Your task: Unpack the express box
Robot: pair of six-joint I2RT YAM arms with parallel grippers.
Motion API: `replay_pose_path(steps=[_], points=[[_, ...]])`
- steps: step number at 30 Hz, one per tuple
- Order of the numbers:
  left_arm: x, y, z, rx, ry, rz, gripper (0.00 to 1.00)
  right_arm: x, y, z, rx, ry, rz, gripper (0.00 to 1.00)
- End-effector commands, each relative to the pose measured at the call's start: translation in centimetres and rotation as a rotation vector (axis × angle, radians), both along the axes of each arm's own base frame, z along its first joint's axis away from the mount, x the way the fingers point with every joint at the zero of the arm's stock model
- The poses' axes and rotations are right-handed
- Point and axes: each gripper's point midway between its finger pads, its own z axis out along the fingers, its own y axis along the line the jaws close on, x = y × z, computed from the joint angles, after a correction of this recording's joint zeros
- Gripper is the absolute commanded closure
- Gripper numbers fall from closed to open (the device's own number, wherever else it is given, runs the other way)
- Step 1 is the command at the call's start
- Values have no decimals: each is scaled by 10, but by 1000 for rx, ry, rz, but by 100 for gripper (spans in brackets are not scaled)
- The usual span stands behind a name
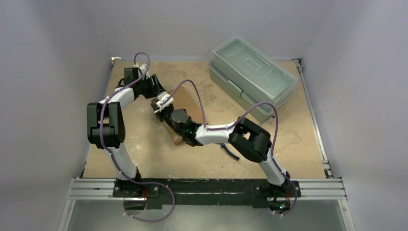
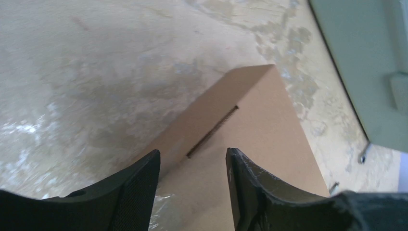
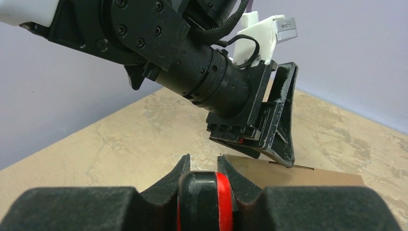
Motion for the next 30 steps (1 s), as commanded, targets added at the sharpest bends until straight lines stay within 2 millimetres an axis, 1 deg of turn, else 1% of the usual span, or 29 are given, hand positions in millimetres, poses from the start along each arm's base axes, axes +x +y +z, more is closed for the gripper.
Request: replay_pose_path(steps=[1,3,6,7,8,9,11,14,16,17,20,23,26,30], points=[[15,29,39,77,-29,172,46,4,-3,29,77,3,-33,100],[15,46,57,112,-32,296,42,8,-7,24,63,14,-64,100],[4,72,74,147,6,468,38,8,-9,22,58,17,-70,100],[0,76,81,132,13,520,34,7,-10,22,59,17,-72,100],[-4,79,82,113,33,564,33,7,-11,22,60,17,-74,100],[-10,80,80,99,66,599,32,7,-12,22,58,18,-76,100],[-21,72,69,57,146,602,31,7,-13,23,55,20,-81,100],[-37,47,42,-45,231,524,33,6,-15,24,52,22,-86,100],[-46,34,25,-91,263,465,36,7,-16,23,44,27,-96,100],[-50,31,13,-86,281,443,38,7,-17,22,40,30,-102,100],[-53,39,-9,-16,299,428,41,6,-17,23,31,35,-110,100],[-47,39,-17,-3,277,403,42,4,-15,23,24,40,-120,100],[-43,39,-16,3,246,383,41,2,-12,23,17,44,-121,100],[-46,44,-22,18,239,387,40,-5,-8,23,3,48,-114,100]])
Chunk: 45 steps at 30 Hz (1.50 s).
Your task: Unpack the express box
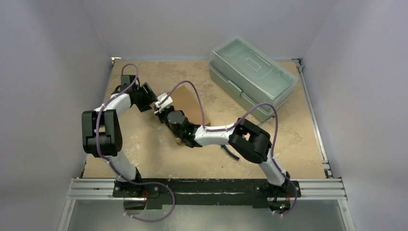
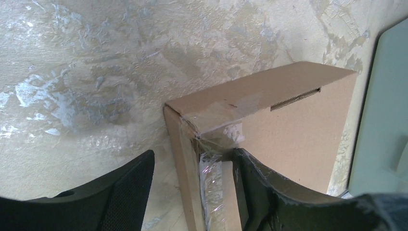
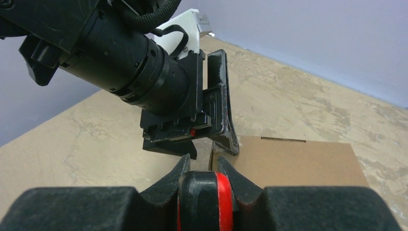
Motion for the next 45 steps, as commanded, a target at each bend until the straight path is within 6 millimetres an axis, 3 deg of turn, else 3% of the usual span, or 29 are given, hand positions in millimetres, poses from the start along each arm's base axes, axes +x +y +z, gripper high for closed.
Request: replay_pose_path(steps=[1,18,33,45], points=[[5,5,0,28,-58,-27,40,-6,1,41,52,-22,-21,100],[1,12,-13,14,-39,-4,40,-30,-15,51,11,53,-61,100],[3,14,-14,28,-37,-5,40,-40,-28,26,-43,121,-48,100],[5,17,-12,43,-42,-4,40,-57,-42,22,-63,136,-55,100]])
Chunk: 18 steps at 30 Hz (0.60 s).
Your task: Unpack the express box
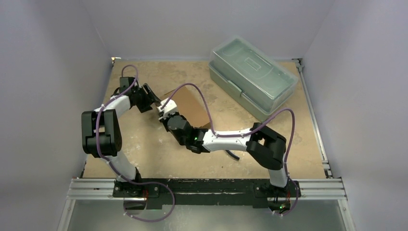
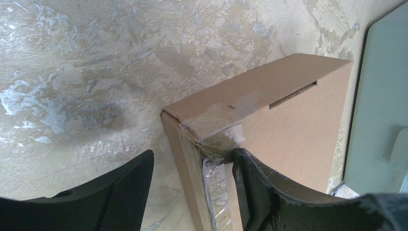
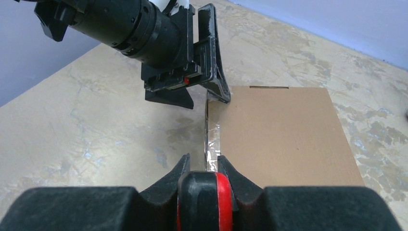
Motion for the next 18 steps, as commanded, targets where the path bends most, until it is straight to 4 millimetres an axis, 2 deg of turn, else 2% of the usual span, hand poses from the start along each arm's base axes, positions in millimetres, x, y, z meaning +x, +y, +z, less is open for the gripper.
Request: replay_pose_path(steps=[1,18], points=[[4,17,-8,73,-2,24,40,-11,-8,20,45,4,-11,100],[4,19,-6,87,-7,23,40,-45,-30,14,29,20,-15,100]])
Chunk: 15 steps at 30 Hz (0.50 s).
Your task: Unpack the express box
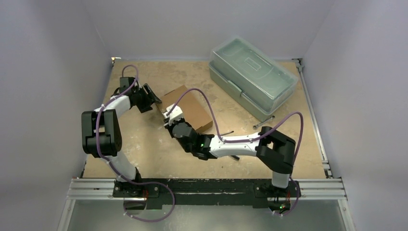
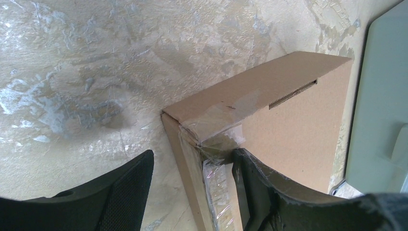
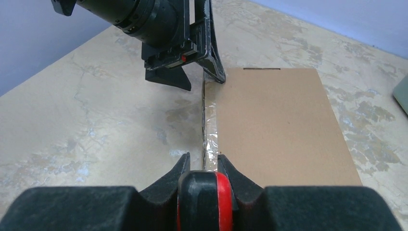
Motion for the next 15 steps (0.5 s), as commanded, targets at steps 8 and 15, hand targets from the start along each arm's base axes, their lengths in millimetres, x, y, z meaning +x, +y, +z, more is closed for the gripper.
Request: replay_pose_path(steps=[8,15], points=[[5,23,-6,86,-6,38,40,-29,-19,8,39,23,-6,100],[5,25,-7,91,-3,39,40,-43,-28,2,49,28,-2,100]])
